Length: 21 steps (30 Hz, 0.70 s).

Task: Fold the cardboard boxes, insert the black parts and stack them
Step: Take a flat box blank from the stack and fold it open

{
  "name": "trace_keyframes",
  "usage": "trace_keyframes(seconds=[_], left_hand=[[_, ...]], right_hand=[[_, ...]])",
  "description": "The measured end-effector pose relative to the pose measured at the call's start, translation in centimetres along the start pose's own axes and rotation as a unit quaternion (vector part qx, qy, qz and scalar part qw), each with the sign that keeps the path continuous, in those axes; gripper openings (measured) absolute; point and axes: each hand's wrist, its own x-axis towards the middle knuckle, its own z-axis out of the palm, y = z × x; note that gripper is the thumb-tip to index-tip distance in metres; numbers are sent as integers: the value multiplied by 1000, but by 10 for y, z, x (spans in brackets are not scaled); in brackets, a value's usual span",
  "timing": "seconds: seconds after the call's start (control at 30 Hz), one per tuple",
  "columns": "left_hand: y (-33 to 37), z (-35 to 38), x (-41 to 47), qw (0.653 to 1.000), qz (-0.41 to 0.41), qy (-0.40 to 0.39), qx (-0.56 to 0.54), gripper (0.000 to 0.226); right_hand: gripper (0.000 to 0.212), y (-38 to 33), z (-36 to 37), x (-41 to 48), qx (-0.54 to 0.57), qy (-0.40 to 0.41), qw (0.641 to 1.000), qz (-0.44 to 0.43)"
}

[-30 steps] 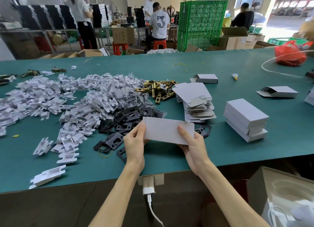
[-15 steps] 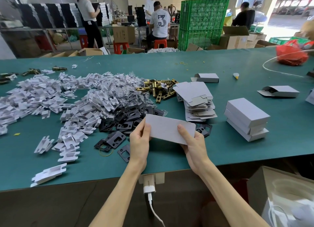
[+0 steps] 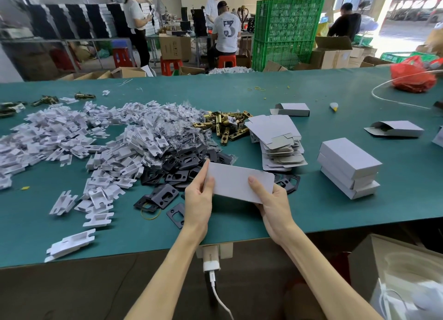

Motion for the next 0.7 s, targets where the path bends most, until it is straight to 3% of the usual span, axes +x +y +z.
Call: trace_keyframes(seconds=[0.17,0.3,0.4,0.47,0.5,0.6,0.67,0.7], left_hand=[[-1,0,2,1000,-3,-16,21,45],[4,1,0,999,-9,31,5,37],[6,-1,-2,996,-27,83,-15,31],[8,-1,-4,995,-21,90,-25,26],[9,0,-5,996,-13,83,-18,23],[8,1,-6,998,0,54,33,27],[9,3,-7,999,-5,28,41,33],[10,4,-8,999,-7,19,47,36]], right_hand=[[35,-1,0,0,-8,1,1000,-7],[44,-2,4,-2,-24,3,1000,-9],[51,-9,-7,-1,114,12,993,23],[31,-9,-9,-1,148,8,989,17],[20,-8,-7,-2,98,-9,995,-3],[63,1,-1,-4,-115,-111,983,-88],[80,0,1,-3,-150,-150,974,-82],[78,0,0,-3,-157,-156,972,-84]])
